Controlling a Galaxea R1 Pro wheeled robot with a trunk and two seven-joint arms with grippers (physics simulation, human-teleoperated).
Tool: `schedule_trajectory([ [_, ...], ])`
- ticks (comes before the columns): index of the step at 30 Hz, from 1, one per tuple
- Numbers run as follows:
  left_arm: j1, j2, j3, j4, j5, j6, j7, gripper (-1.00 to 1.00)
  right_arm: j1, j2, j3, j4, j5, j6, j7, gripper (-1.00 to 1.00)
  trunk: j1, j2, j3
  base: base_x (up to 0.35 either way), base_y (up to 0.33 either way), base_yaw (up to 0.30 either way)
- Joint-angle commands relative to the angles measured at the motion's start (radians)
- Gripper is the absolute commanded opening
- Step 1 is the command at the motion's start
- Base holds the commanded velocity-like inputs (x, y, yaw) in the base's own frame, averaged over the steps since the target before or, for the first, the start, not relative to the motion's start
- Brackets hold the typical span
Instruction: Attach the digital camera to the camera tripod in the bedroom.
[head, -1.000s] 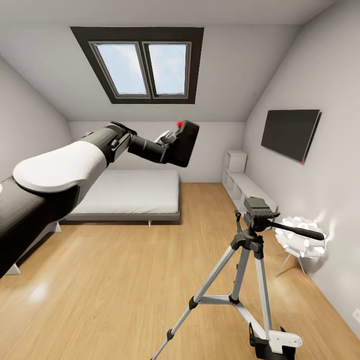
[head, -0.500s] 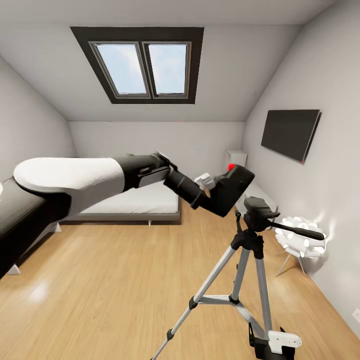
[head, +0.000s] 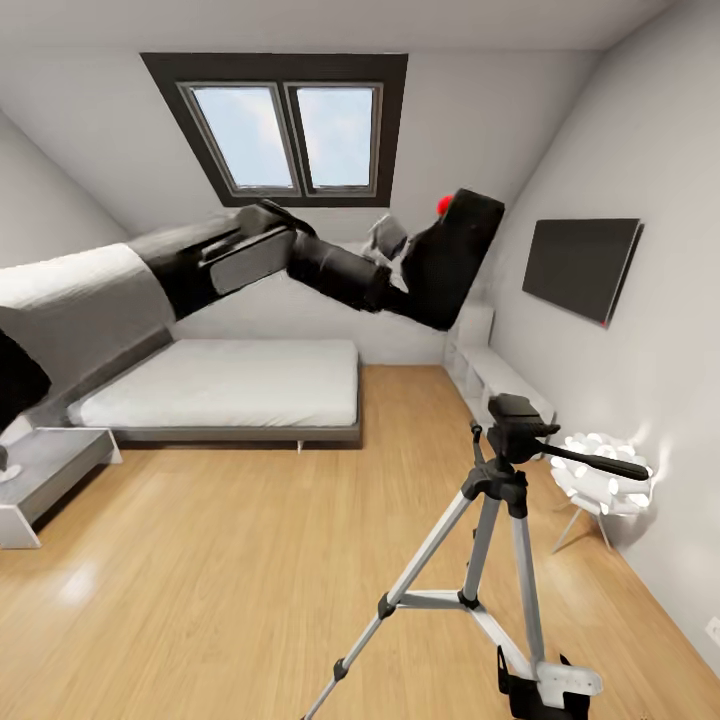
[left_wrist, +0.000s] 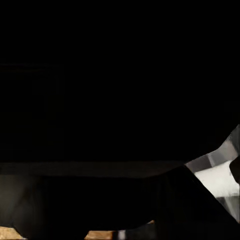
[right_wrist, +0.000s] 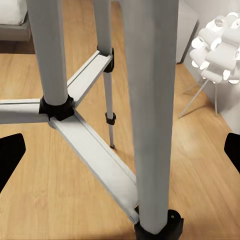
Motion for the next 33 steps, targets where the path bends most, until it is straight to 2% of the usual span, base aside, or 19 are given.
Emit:
schedule_trajectory([
  [1,-0.027,0.026,0.112,-0.049,-0.059,0.088,0.019,-1.0,0.0,0.0,0.002,-0.001,0.002,0.0,-0.005,1.0,0.0,-0.003,-0.002,0.0,0.0,0.0],
  [3,-0.049,0.068,0.288,-0.135,-0.194,0.214,0.095,-1.0,0.0,0.0,0.002,-0.001,0.002,0.0,-0.005,1.0,0.0,-0.003,-0.002,0.0,0.0,0.0],
  [4,-0.052,0.078,0.329,-0.159,-0.224,0.234,0.12,-1.0,0.0,0.0,0.002,-0.001,0.002,0.0,-0.005,1.0,0.0,-0.003,-0.002,0.0,0.0,0.0],
  [5,-0.056,0.097,0.397,-0.208,-0.27,0.261,0.164,-1.0,0.0,0.0,0.002,-0.001,0.002,0.0,-0.005,1.0,0.0,-0.003,-0.002,0.0,0.0,0.0],
  [6,-0.059,0.115,0.44,-0.257,-0.299,0.278,0.195,-1.0,0.0,0.0,0.002,-0.001,0.002,0.0,-0.005,1.0,0.0,-0.003,-0.002,0.0,0.0,0.0],
  [7,-0.061,0.129,0.467,-0.301,-0.318,0.289,0.216,-1.0,0.0,0.0,0.002,0.0,0.002,0.0,-0.005,1.0,0.0,-0.003,-0.002,0.0,0.0,0.0],
  [10,-0.063,0.142,0.488,-0.374,-0.337,0.301,0.237,-1.0,0.0,0.0,0.003,0.001,0.002,0.0,-0.005,1.0,0.0,-0.003,-0.002,0.0,0.0,0.0],
  [11,-0.064,0.138,0.449,-0.418,-0.346,0.305,0.246,-1.0,0.0,0.0,0.003,0.003,0.002,0.0,-0.005,1.0,0.0,-0.003,-0.002,0.0,0.0,0.0],
  [12,-0.065,0.134,0.43,-0.425,-0.347,0.306,0.247,-1.0,0.0,0.0,0.003,0.003,0.002,0.0,-0.005,1.0,0.0,-0.003,-0.002,0.0,0.0,0.0],
  [13,-0.065,0.11,0.358,-0.437,-0.349,0.307,0.249,-1.0,0.0,0.0,0.003,0.003,0.002,0.0,-0.006,1.0,0.0,-0.003,-0.002,0.0,0.0,0.0],
  [14,-0.065,0.092,0.301,-0.439,-0.35,0.306,0.25,-1.0,0.0,0.0,0.003,0.004,0.002,0.0,-0.006,1.0,0.0,-0.003,-0.002,0.0,0.0,0.0],
  [15,-0.065,0.081,0.272,-0.439,-0.351,0.305,0.25,-1.0,0.0,0.0,0.003,0.005,0.002,0.0,-0.006,1.0,0.0,-0.003,-0.002,0.0,0.0,0.0],
  [17,-0.066,0.035,0.166,-0.425,-0.354,0.304,0.251,-1.0,0.0,0.0,0.003,0.01,0.002,0.0,-0.005,1.0,0.0,-0.003,-0.002,0.0,0.0,0.0],
  [18,-0.066,0.011,0.125,-0.409,-0.355,0.303,0.252,-1.0,0.0,0.0,0.003,0.011,0.002,0.0,-0.005,1.0,0.0,-0.003,-0.002,0.0,0.0,0.0],
  [20,-0.067,-0.022,0.081,-0.377,-0.357,0.303,0.252,-1.0,0.0,0.0,0.003,0.014,0.002,0.0,-0.006,1.0,0.0,-0.003,-0.002,0.0,0.0,0.0],
  [23,-0.067,-0.057,0.046,-0.327,-0.36,0.302,0.253,-1.0,0.0,0.0,0.003,0.015,0.002,0.0,-0.005,1.0,0.0,-0.003,-0.002,0.0,0.0,0.0],
  [24,-0.067,-0.073,0.031,-0.277,-0.363,0.302,0.253,-1.0,0.0,0.0,0.003,0.016,0.002,0.0,-0.005,1.0,0.0,-0.003,-0.002,0.0,0.0,0.0],
  [27,-0.067,-0.077,0.023,-0.232,-0.368,0.303,0.253,-1.0,0.0,0.001,0.003,0.018,0.002,0.0,-0.005,1.0,0.0,-0.003,-0.002,0.0,0.0,0.0],
  [33,-0.067,-0.097,0.022,-0.228,-0.369,0.305,0.252,-1.0,0.0,0.001,0.003,0.022,0.002,0.0,-0.005,1.0,0.0,-0.003,-0.002,0.0,0.0,0.0],
])
